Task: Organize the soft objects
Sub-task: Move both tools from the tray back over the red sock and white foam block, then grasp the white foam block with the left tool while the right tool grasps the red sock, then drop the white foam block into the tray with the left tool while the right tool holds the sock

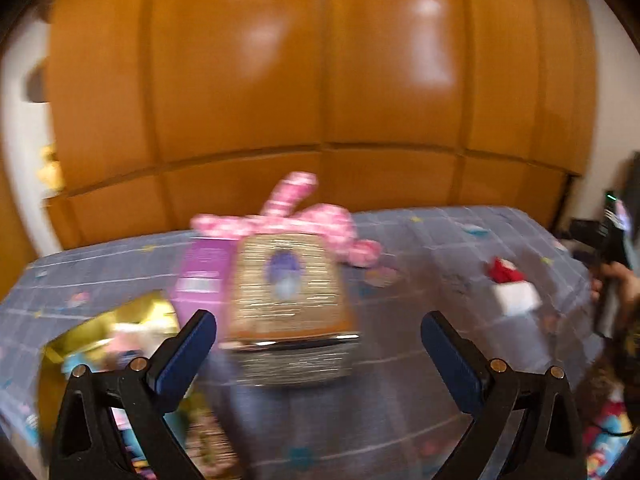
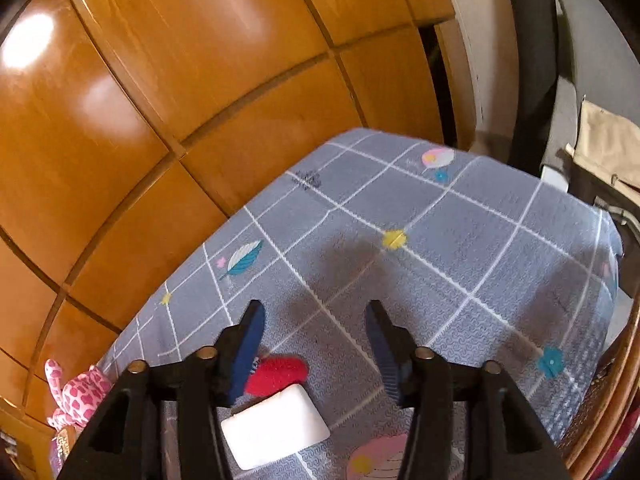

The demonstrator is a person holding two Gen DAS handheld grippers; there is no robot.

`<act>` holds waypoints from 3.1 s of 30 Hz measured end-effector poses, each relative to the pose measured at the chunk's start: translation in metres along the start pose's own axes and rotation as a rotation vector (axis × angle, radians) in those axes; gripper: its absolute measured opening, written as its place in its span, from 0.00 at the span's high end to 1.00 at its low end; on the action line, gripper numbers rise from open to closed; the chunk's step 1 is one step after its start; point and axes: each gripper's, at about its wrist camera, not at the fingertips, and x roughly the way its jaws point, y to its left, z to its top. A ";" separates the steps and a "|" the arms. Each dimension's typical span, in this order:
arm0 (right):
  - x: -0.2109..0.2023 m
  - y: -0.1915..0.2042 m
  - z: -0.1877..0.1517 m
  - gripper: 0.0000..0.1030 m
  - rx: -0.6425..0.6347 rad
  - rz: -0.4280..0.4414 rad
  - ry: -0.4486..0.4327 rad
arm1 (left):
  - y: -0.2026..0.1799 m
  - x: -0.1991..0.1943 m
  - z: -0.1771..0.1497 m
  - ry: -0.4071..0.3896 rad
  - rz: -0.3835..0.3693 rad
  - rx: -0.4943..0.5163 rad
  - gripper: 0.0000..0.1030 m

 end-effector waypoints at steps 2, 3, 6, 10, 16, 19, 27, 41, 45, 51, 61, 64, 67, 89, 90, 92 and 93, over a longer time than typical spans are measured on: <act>-0.002 -0.001 0.000 0.47 0.007 0.012 -0.006 | -0.021 0.016 0.004 0.022 -0.051 0.033 0.00; -0.005 -0.003 -0.001 0.47 0.015 0.023 -0.010 | -0.033 0.027 0.007 0.049 -0.087 0.050 0.00; -0.006 -0.008 0.002 0.46 0.039 0.045 -0.019 | -0.064 0.054 0.013 0.072 -0.178 0.078 0.00; -0.007 -0.011 0.002 0.46 0.050 0.071 -0.022 | -0.113 0.093 0.017 0.103 -0.276 0.191 0.00; -0.005 -0.014 0.002 0.45 0.069 0.124 -0.012 | -0.184 0.147 0.021 0.156 -0.352 0.360 0.00; -0.006 -0.016 0.002 0.45 0.082 0.145 -0.015 | -0.210 0.168 0.016 0.203 -0.381 0.450 0.00; -0.008 -0.020 0.002 0.45 0.101 0.178 -0.019 | -0.269 0.216 0.000 0.304 -0.429 0.667 0.00; -0.009 -0.022 0.003 0.45 0.112 0.201 -0.015 | -0.303 0.254 -0.002 0.369 -0.556 0.639 0.30; -0.009 -0.022 0.003 0.45 0.114 0.198 -0.016 | -0.283 0.232 -0.003 0.335 -0.556 0.574 0.31; -0.006 -0.020 0.003 0.45 0.108 0.193 0.005 | -0.220 0.193 -0.011 0.307 -0.437 0.381 0.31; 0.036 0.016 -0.007 0.45 -0.075 0.176 0.279 | -0.115 0.158 -0.038 0.286 -0.206 0.102 0.31; 0.052 0.044 -0.019 0.45 -0.227 0.146 0.338 | -0.102 0.156 -0.048 0.298 -0.176 0.079 0.31; 0.069 0.078 -0.034 0.45 -0.415 0.103 0.388 | -0.094 0.158 -0.055 0.304 -0.161 0.055 0.31; 0.120 0.088 -0.072 0.73 -0.705 -0.037 0.415 | -0.101 0.173 -0.075 0.247 -0.091 0.106 0.31; 0.120 0.090 -0.074 0.73 -0.723 -0.045 0.408 | -0.102 0.173 -0.075 0.248 -0.085 0.112 0.31; 0.119 0.102 -0.079 0.73 -0.771 -0.061 0.393 | -0.105 0.173 -0.071 0.252 -0.073 0.127 0.33; 0.117 0.103 -0.081 0.73 -0.789 -0.066 0.388 | -0.106 0.172 -0.068 0.254 -0.072 0.123 0.33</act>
